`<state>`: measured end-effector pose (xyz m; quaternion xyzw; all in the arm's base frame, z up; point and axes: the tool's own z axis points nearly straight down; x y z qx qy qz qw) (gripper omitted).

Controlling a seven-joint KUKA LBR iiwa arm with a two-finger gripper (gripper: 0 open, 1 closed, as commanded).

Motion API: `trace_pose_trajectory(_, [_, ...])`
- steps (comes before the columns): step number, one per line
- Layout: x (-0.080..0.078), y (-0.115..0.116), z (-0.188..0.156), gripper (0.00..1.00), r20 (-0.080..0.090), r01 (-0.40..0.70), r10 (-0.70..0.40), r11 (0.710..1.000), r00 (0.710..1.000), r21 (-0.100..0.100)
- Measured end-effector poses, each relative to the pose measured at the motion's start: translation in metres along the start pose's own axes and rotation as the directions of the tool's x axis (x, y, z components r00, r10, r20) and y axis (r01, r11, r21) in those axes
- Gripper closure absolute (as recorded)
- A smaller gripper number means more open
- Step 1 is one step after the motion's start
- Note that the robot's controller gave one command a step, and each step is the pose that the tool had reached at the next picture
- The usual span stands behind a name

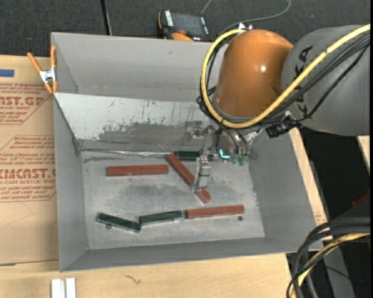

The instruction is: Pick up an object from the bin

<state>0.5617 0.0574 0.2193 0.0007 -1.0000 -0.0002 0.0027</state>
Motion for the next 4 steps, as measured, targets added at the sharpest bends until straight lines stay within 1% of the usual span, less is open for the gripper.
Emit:
trace_pose_trajectory(1, [0.043, 0.007, 0.143, 0.0, -0.003, 0.187, -0.187, 0.982, 0.982, 0.0])
trace_pose_trajectory(2, [0.057, 0.054, 0.15, 0.0, 0.004, 0.331, -0.331, 0.943, 0.943, 0.0])
trace_pose_trajectory(3, [0.056, 0.053, 0.149, 1.0, 0.006, 0.329, -0.329, 0.944, 0.944, 0.001])
trace_pose_trajectory(4, [0.057, 0.044, -0.03, 1.0, 0.015, 0.305, -0.305, 0.952, 0.952, 0.003])
